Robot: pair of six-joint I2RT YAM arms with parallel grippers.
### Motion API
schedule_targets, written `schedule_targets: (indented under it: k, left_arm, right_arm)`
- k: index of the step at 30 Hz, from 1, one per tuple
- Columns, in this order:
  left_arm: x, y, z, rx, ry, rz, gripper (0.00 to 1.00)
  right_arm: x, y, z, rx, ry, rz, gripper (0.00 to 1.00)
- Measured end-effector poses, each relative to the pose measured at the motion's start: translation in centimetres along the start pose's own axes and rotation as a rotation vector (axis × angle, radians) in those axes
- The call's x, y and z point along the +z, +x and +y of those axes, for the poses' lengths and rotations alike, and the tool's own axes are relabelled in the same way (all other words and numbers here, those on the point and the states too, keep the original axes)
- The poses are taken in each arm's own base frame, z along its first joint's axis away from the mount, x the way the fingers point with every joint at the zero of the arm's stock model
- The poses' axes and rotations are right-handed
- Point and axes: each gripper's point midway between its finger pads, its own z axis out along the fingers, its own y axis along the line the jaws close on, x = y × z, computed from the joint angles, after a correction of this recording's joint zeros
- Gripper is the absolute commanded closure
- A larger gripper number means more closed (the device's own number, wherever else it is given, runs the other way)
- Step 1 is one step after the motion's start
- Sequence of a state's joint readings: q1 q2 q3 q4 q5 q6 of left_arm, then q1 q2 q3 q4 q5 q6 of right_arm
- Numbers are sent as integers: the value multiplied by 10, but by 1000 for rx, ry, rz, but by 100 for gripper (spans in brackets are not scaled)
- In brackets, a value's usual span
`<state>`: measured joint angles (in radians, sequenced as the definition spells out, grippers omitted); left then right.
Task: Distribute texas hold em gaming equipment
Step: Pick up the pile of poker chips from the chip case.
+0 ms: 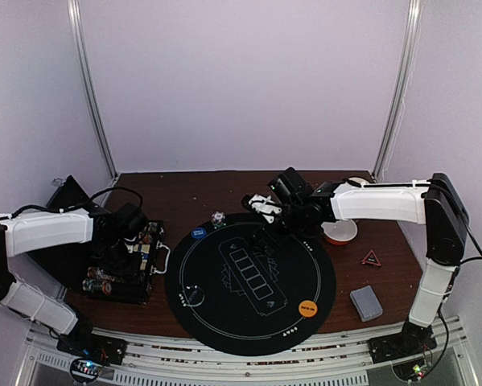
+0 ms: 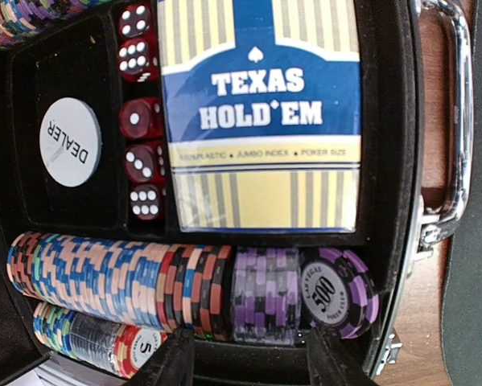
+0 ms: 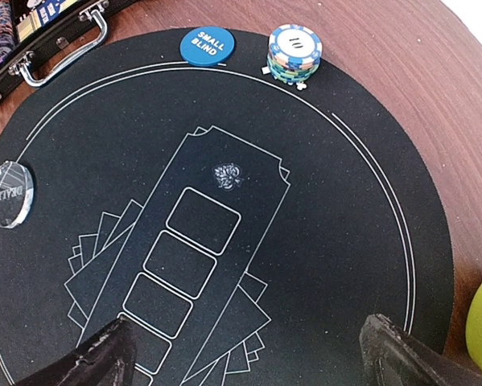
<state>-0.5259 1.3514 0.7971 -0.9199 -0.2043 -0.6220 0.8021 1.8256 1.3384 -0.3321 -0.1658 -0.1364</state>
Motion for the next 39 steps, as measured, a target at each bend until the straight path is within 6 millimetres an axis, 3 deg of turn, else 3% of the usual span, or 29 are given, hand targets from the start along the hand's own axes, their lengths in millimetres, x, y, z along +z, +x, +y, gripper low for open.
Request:
schedule_targets:
  k: [19, 31, 39]
  left_arm:
    - [-1, -2, -11, 49, 34, -11, 52]
    - [-9, -13, -7, 29, 10, -49, 42]
    - [-11, -17, -4, 3, -8, -67, 44]
  right_arm:
    - [3, 5, 1, -9, -7, 20, 0]
    - [11, 15, 5, -5, -31, 57, 0]
    - [10, 15, 6, -5, -35, 59, 0]
